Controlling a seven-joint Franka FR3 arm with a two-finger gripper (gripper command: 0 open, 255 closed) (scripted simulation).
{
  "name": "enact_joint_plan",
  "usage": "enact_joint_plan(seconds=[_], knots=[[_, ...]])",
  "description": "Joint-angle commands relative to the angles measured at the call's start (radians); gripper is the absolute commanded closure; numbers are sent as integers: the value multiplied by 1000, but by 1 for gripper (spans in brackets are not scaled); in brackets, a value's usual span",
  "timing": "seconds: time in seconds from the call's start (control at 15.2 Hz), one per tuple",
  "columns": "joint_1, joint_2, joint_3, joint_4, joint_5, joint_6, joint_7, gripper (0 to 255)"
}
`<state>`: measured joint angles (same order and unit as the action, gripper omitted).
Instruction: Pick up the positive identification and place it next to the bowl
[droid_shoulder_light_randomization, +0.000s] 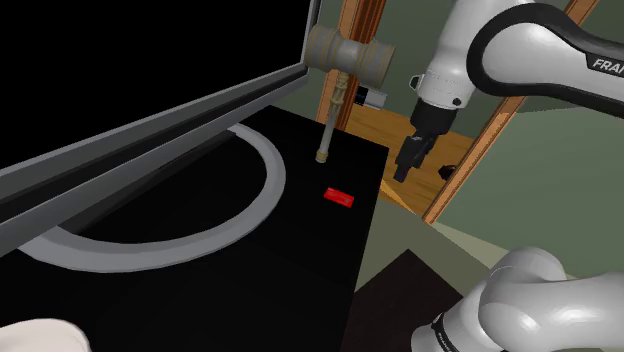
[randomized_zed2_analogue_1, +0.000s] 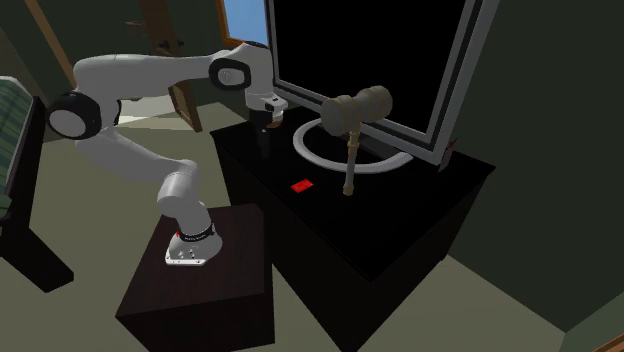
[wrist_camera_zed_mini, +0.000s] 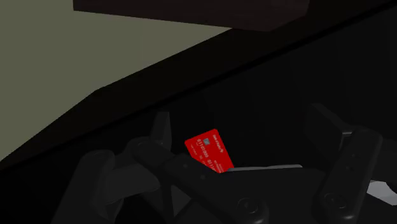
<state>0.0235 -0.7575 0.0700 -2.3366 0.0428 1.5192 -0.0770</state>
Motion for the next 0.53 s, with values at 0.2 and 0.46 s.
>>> enact_joint_plan(seconds=[0.2,0.46], knots=[[20,-54,-36,-145,8,205,-83,0],[52,-76,-92,-310,29,495,-201,0]])
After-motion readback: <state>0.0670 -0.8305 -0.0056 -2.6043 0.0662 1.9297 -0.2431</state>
